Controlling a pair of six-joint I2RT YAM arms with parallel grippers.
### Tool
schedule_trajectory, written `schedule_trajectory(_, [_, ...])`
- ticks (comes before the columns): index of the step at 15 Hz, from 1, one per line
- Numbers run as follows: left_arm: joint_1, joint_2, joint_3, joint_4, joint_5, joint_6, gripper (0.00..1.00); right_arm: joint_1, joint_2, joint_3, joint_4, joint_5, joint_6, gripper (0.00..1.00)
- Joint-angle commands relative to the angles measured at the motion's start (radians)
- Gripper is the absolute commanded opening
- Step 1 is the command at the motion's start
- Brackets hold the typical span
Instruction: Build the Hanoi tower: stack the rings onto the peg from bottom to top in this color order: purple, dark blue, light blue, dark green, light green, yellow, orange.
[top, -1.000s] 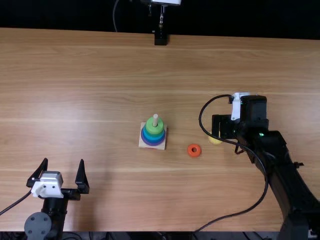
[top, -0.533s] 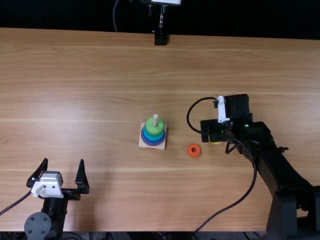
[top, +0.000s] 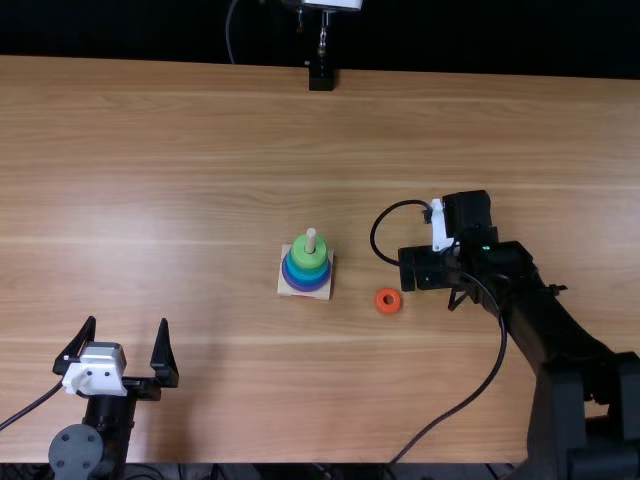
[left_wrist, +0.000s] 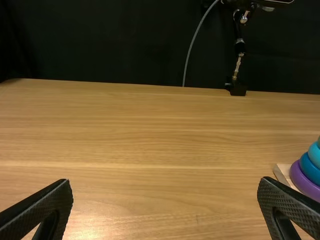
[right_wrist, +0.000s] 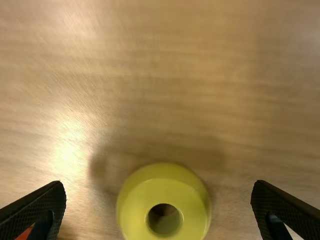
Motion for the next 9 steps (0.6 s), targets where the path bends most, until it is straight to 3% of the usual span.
schedule_trajectory(1, [-0.005, -0.015, -0.01, -0.027, -0.014, 0.005, 1.0, 0.005, 0.022, 0.031, -0.008, 0.0, 0.002, 1.0])
schedule_trajectory(4, [-0.005, -0.015, -0.01, -0.027, -0.014, 0.005, 1.0, 0.005, 0.026, 0.037, -0.008, 0.0, 0.002, 1.0])
schedule_trajectory(5, [-0.005, -0.015, -0.01, -0.027, -0.014, 0.005, 1.0, 0.005, 0.027, 0.038, -0.006, 0.004, 0.004, 0.94])
schedule_trajectory(6, [-0.005, -0.015, -0.01, -0.027, -0.014, 0.005, 1.0, 0.005, 0.026, 0.037, -0.004, 0.004, 0.004, 0.5])
schedule_trajectory(7, [-0.005, -0.015, -0.01, -0.027, -0.014, 0.005, 1.0, 0.005, 0.026, 0.035, -0.004, 0.002, 0.004, 0.18])
schedule_trajectory(8, [-0.005, -0.015, -0.01, -0.027, -0.014, 0.005, 1.0, 0.005, 0.026, 0.034, -0.004, 0.0, 0.004, 0.0])
schedule_trajectory(9, [-0.005, -0.015, -0.01, -0.027, -0.014, 0.005, 1.0, 0.005, 0.026, 0.035, -0.006, 0.0, 0.005, 0.0])
